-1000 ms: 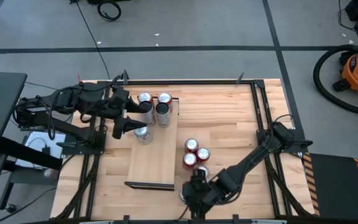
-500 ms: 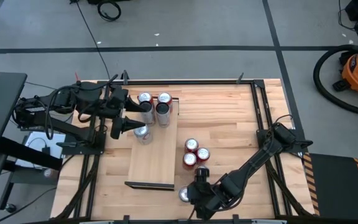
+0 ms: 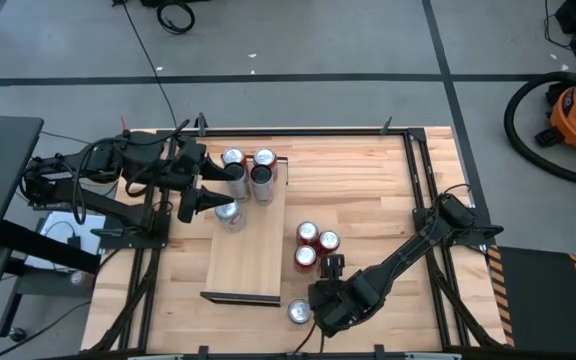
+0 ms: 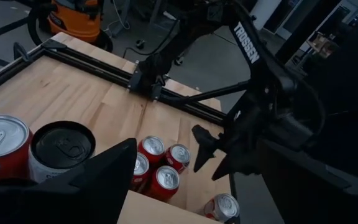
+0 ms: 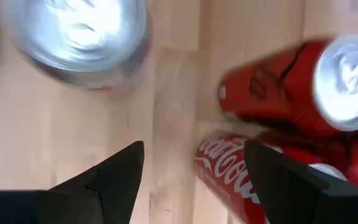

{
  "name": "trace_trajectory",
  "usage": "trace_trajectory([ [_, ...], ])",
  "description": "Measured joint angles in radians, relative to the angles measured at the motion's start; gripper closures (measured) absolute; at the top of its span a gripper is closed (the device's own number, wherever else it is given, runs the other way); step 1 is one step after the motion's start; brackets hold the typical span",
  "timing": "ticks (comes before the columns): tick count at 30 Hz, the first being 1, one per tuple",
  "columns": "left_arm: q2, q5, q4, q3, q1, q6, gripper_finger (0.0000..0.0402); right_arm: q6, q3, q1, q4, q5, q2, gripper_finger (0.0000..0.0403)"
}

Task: Place canned beverage on shelf
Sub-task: Put the top left red and white soda can on the shelf

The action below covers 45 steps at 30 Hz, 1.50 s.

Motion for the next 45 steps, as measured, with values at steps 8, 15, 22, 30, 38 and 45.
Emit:
trace_trajectory([
  [8,0.001,0.0,0.0,0.0,0.0,0.0,0.0061,-0.075,0.001,-0.019,0.029,0.009,-0.065,0.0121],
  [15,0.001,0.0,0.0,0.0,0.0,0.0,0.0061,0.009,0.001,-0.09,0.003,0.023,-0.095,0.0122],
  [22,0.001,0.0,0.0,0.0,0.0,0.0,0.0061,-0.05,-0.001,-0.157,0.038,-0.012,-0.12,0.0128],
  [30,0.001,0.0,-0.002,0.0,-0.025,-0.047,0.0061,-0.117,-0.134,-0.257,0.207,-0.104,-0.178,0.0128],
  [38,0.008,-0.031,-0.032,0.0,-0.069,-0.134,0.0061,-0.268,-0.272,-0.38,0.298,-0.172,-0.318,0.0129],
  [45,0.028,-0.054,-0.083,-0.001,-0.069,-0.285,0.0061,-0.376,-0.299,-0.491,0.258,-0.276,-0.363,0.0128],
])
